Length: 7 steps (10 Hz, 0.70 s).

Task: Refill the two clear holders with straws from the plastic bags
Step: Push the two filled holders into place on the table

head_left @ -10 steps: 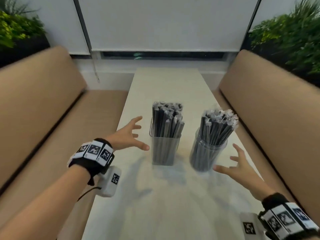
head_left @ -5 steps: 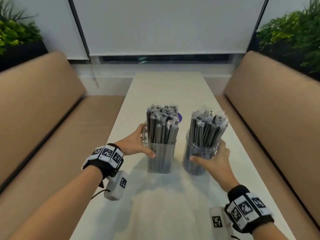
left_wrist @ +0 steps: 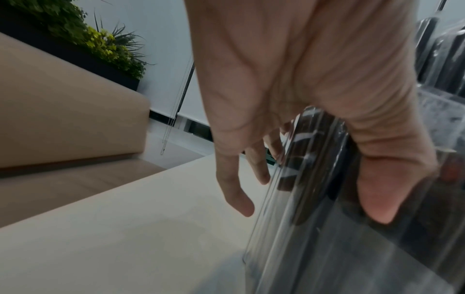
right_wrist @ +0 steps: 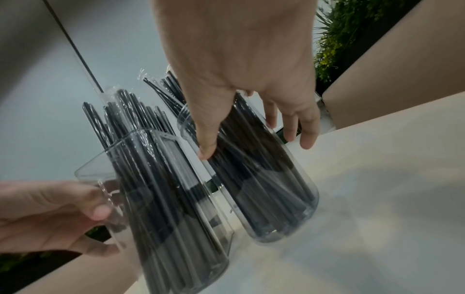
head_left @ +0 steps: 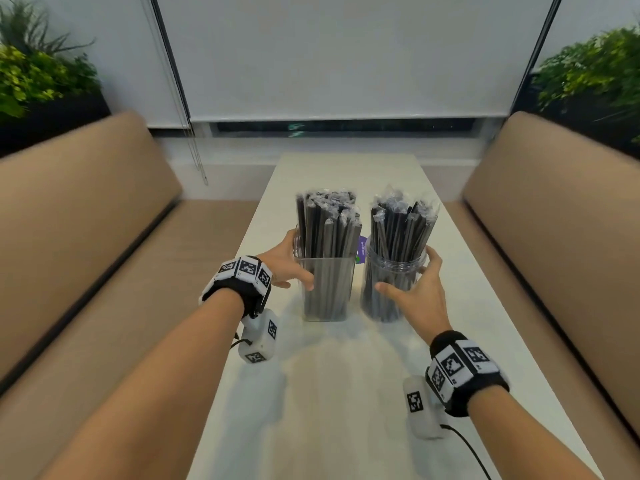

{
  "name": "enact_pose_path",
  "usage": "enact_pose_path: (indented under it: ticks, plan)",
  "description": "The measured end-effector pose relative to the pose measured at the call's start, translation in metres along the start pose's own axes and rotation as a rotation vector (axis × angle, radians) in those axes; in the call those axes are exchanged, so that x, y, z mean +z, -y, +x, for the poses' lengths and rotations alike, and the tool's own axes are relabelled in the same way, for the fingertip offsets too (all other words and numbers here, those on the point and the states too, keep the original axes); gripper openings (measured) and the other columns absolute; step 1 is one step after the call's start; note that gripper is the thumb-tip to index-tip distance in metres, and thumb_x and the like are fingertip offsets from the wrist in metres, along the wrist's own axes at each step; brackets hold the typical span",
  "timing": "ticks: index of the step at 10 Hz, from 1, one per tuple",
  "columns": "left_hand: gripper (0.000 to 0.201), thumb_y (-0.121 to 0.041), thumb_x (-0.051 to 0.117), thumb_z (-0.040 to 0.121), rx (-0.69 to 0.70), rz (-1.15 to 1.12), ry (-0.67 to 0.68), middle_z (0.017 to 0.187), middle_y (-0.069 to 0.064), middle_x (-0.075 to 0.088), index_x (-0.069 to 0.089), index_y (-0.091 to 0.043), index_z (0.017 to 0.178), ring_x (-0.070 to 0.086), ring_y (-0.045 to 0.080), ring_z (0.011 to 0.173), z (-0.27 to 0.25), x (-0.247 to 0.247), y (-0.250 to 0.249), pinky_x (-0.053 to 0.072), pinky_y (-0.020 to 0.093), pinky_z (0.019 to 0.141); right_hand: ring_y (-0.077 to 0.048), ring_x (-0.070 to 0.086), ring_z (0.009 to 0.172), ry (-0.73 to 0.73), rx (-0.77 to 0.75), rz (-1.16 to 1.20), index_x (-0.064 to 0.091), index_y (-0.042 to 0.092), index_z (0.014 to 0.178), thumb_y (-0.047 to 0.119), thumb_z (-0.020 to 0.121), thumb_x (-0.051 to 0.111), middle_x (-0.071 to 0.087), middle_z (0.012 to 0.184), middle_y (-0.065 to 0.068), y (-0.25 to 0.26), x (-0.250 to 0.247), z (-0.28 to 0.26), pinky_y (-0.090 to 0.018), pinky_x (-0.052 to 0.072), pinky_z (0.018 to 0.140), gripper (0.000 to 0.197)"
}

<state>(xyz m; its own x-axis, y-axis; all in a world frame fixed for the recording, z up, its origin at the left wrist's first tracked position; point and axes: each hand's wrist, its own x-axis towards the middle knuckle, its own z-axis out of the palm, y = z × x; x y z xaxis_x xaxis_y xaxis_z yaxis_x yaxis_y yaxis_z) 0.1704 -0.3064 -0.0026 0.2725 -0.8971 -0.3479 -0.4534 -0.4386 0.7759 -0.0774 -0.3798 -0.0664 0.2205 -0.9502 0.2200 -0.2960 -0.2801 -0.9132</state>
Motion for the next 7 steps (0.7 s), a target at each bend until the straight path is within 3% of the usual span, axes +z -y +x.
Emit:
enact_pose_path:
  ticks: [1,2,3,5,6,7]
  plan:
    - [0.114,-0.003,0.08,0.063,-0.023,-0.017,0.007,0.142,-0.001,0.037,0.011,-0.042,0.146,0.05,0.028,0.123,0.005,-0.002,-0.004,0.055,0.05,0.09,-0.028,0.047,0.131,-0.009,0.013,-0.054,0.018,0.019,0.148,0.021,0.066,0.089,0.046,0.144,-0.012,-0.004,0.004,0.012,-0.043,0.04,0.109,0.108]
    - [0.12,-0.006,0.077,0.055,-0.053,-0.027,0.013,0.145,0.0,0.038,0.008,-0.047,0.145,0.052,0.03,0.125,0.012,-0.002,-0.006,0.056,0.049,0.087,-0.031,0.047,0.131,-0.02,0.003,-0.08,0.018,0.018,0.149,0.021,0.066,0.089,0.046,0.143,-0.014,-0.004,0.008,0.019,-0.048,0.04,0.109,0.108]
    - [0.117,0.002,0.074,0.067,-0.064,-0.046,0.005,0.138,-0.007,0.031,0.005,-0.047,0.147,0.05,0.034,0.125,0.016,-0.001,-0.007,0.054,0.051,0.09,-0.034,0.048,0.13,-0.024,0.01,-0.09,0.019,0.017,0.149,0.021,0.067,0.088,0.046,0.142,-0.016,-0.004,0.012,0.024,-0.05,0.041,0.108,0.107]
    - [0.124,-0.008,0.074,0.05,-0.067,-0.066,-0.002,0.145,0.003,0.04,0.006,-0.052,0.144,0.051,0.033,0.124,0.024,0.0,-0.003,0.054,0.051,0.09,-0.036,0.048,0.129,-0.026,0.033,-0.101,0.018,0.013,0.149,0.021,0.068,0.088,0.046,0.141,-0.02,-0.003,0.018,0.032,-0.05,0.04,0.108,0.107]
    - [0.126,-0.006,0.075,0.053,-0.049,-0.071,0.011,0.152,0.006,0.033,0.002,-0.051,0.146,0.048,0.033,0.127,0.025,-0.001,-0.006,0.051,0.053,0.094,-0.038,0.045,0.131,-0.005,0.048,-0.1,0.016,0.013,0.15,0.022,0.068,0.088,0.044,0.142,-0.022,0.01,0.017,0.03,-0.049,0.039,0.11,0.11]
    - [0.125,0.004,0.076,0.071,0.011,-0.111,-0.013,0.164,-0.007,0.002,-0.006,-0.047,0.149,0.035,0.034,0.14,0.02,-0.003,0.003,0.046,0.052,0.097,-0.037,0.035,0.139,0.028,0.084,-0.079,0.005,0.015,0.154,0.02,0.073,0.085,0.029,0.152,-0.025,0.016,0.007,0.016,-0.044,0.03,0.113,0.114]
